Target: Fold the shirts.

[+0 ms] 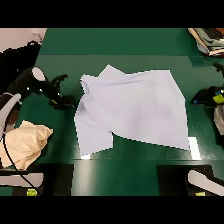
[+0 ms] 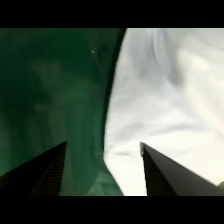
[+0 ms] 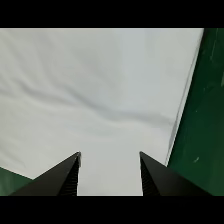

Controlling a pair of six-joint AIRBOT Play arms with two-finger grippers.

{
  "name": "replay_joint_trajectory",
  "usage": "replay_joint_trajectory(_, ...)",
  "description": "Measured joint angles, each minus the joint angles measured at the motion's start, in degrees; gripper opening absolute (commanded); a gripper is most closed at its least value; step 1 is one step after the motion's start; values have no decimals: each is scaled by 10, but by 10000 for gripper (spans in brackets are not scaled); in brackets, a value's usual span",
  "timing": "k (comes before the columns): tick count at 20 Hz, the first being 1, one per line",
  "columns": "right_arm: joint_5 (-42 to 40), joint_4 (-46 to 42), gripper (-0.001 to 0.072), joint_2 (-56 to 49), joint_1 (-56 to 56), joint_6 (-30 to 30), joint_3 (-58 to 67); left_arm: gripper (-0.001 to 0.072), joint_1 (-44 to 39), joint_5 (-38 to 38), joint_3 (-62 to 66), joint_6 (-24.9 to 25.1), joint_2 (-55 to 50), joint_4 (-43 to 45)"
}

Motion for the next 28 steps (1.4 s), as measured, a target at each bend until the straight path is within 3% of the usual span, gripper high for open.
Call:
replay_joint_trajectory(4, 0, -1, 429, 66, -63, -3, -85, 540, -10, 23, -58, 10, 6, -50)
replay_joint_trajectory(5, 0, -1, 429, 78, -78, -3, -103, 478, -17, 31, -65, 11, 8, -56)
replay_joint_trajectory(6, -1, -1, 429, 90, -96, -3, -121, 245, -25, 38, -70, 12, 8, -57)
replay_joint_trajectory(7, -1, -2, 429, 99, -111, -3, -139, 83, -33, 48, -75, 13, 7, -57)
replay_joint_trajectory(8, -2, -4, 429, 107, -129, -4, -158, 27, -38, 56, -78, 14, 5, -58)
replay_joint_trajectory(14, -19, -15, 437, 123, -208, -23, -277, 26, -49, 83, -79, 27, 29, -51)
replay_joint_trajectory(20, -53, -12, 427, 84, -186, -28, -370, 26, -50, 97, -78, 39, 69, -59)
replay_joint_trajectory(21, -54, -3, 393, 72, -173, -28, -376, 26, -51, 97, -78, 40, 71, -59)
replay_joint_trajectory(22, -54, 6, 265, 62, -160, -28, -381, 26, -51, 99, -78, 40, 73, -59)
replay_joint_trajectory(24, -56, 10, 126, 49, -133, -29, -387, 26, -51, 98, -78, 40, 76, -60)
replay_joint_trajectory(25, -57, 10, 16, 48, -120, -30, -389, 25, -51, 96, -78, 40, 77, -60)
replay_joint_trajectory(28, -75, 8, 17, 71, -86, -32, -389, 25, -51, 91, -77, 40, 97, -60)
